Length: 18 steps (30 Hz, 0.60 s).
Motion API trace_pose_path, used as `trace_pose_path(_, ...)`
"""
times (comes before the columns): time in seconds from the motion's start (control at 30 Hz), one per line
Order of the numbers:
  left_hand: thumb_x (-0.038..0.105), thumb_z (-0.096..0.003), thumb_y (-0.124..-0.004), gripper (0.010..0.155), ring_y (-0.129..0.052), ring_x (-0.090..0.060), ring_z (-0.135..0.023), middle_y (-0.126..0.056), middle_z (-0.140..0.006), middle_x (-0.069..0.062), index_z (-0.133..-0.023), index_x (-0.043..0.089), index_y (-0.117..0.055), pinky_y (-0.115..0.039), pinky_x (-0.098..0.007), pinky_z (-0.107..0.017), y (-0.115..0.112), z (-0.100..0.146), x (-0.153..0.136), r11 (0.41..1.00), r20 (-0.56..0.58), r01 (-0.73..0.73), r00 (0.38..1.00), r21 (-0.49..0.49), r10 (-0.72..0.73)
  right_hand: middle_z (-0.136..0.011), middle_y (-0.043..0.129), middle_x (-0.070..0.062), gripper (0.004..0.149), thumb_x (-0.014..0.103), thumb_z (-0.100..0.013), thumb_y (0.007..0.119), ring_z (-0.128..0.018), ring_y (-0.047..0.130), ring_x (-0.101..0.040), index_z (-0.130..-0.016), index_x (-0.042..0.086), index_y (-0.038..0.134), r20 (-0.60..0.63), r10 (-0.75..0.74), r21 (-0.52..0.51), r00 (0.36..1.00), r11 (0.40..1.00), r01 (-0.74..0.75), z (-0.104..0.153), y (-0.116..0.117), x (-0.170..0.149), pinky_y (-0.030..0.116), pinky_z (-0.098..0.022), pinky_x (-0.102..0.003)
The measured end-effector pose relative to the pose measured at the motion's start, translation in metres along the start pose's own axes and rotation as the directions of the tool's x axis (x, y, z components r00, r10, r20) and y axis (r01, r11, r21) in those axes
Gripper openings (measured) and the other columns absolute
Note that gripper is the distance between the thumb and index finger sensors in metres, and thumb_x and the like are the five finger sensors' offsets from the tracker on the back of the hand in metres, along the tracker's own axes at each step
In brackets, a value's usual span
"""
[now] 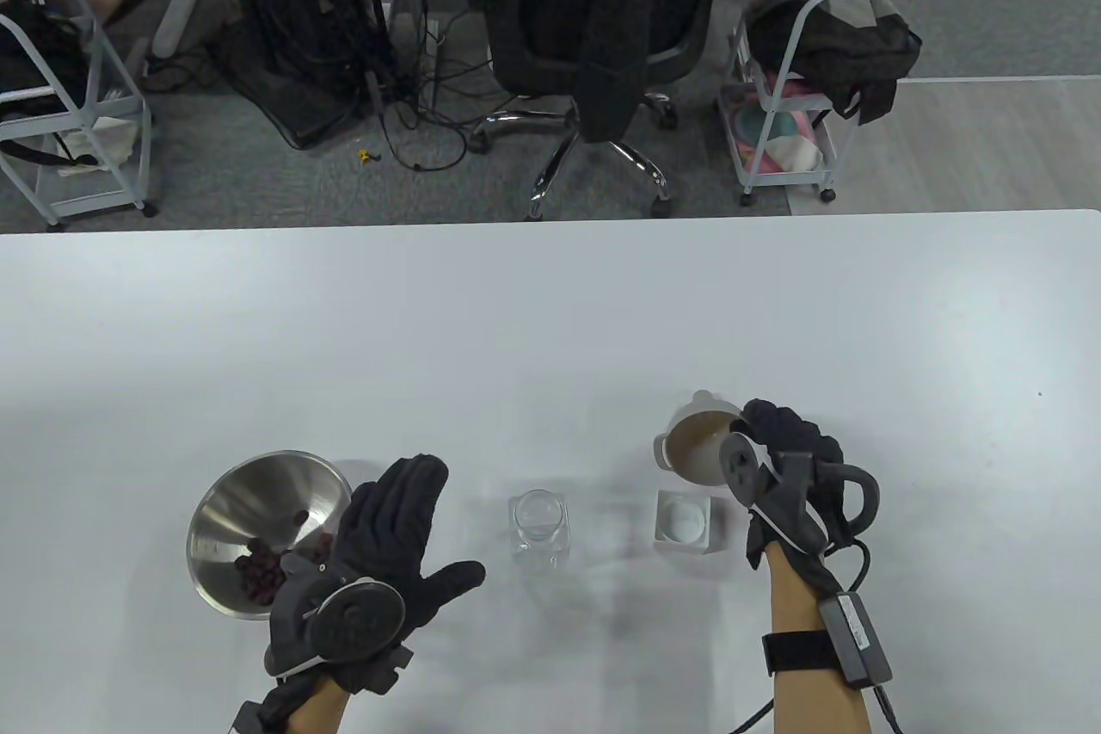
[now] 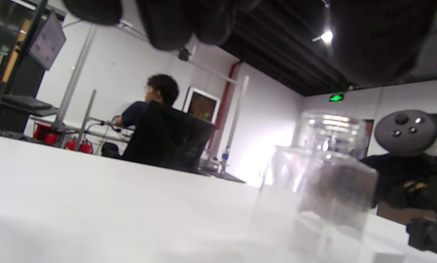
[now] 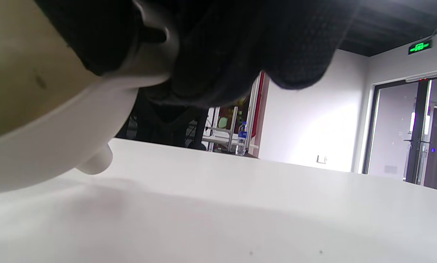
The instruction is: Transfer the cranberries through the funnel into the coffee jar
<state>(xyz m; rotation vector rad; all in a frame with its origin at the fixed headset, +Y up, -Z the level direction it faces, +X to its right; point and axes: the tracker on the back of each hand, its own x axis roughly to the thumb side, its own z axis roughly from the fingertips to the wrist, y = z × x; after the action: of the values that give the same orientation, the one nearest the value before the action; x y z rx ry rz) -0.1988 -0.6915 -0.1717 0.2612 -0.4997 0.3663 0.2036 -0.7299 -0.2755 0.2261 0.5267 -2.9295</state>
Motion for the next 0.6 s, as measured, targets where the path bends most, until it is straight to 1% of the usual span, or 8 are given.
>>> trace_pose_path(0.17, 0.065, -0.041, -0.082, 0.108, -0.065, -0.05, -0.103, -0.049, -0.116, -0.022, -0.115, 0.008, -0.028, -0.056, -0.071, -0.068, 0.0, 0.0, 0.0, 1.0, -0.003, -0.002, 1.0, 0.0, 0.002, -0.066, 0.101, 0.004, 0.038, 0.05, -0.057, 0.08, -0.042, 0.106, -0.007, -0.088, 0.028, 0.083, 0.006, -0.04, -0.043, 0.999, 0.998, 0.04, 0.004, -0.016, 0.0, 0.09, -0.045, -0.036)
trace_pose_path(0.27, 0.065, -0.041, -0.082, 0.108, -0.065, -0.049, -0.103, -0.049, -0.116, -0.022, -0.115, 0.008, -0.028, -0.056, -0.071, -0.068, -0.001, 0.0, 0.0, 1.0, -0.002, 0.002, 1.0, -0.008, -0.002, -0.063, 0.102, 0.005, 0.039, 0.05, -0.057, 0.079, -0.039, 0.106, -0.006, -0.088, 0.027, 0.083, 0.031, -0.071, -0.077, 0.997, 0.994, 0.074, 0.01, -0.031, 0.004, 0.09, -0.042, -0.035)
trace_pose_path(0.5, 0.064, -0.0411, -0.082, 0.107, -0.066, -0.049, -0.102, -0.05, -0.116, -0.022, -0.115, 0.008, -0.029, -0.057, -0.07, -0.068, -0.001, 0.0, 0.0, 1.0, -0.003, 0.003, 1.0, -0.012, -0.003, -0.058, 0.103, 0.006, 0.04, 0.049, -0.059, 0.077, -0.033, 0.106, -0.004, -0.089, 0.024, 0.084, 0.057, -0.228, -0.108, 0.972, 0.966, 0.233, 0.023, -0.057, 0.01, 0.092, -0.038, -0.034)
trace_pose_path(0.6, 0.065, -0.0411, -0.082, 0.107, -0.066, -0.049, -0.102, -0.049, -0.116, -0.022, -0.115, 0.008, -0.029, -0.057, -0.07, -0.068, -0.001, 0.0, 0.0, 1.0, -0.006, -0.001, 1.0, -0.017, 0.001, -0.055, 0.102, 0.007, 0.04, 0.048, -0.059, 0.077, -0.031, 0.105, -0.003, -0.09, 0.024, 0.083, 0.067, -0.31, -0.127, 0.948, 0.94, 0.316, 0.029, -0.071, 0.011, 0.092, -0.036, -0.034)
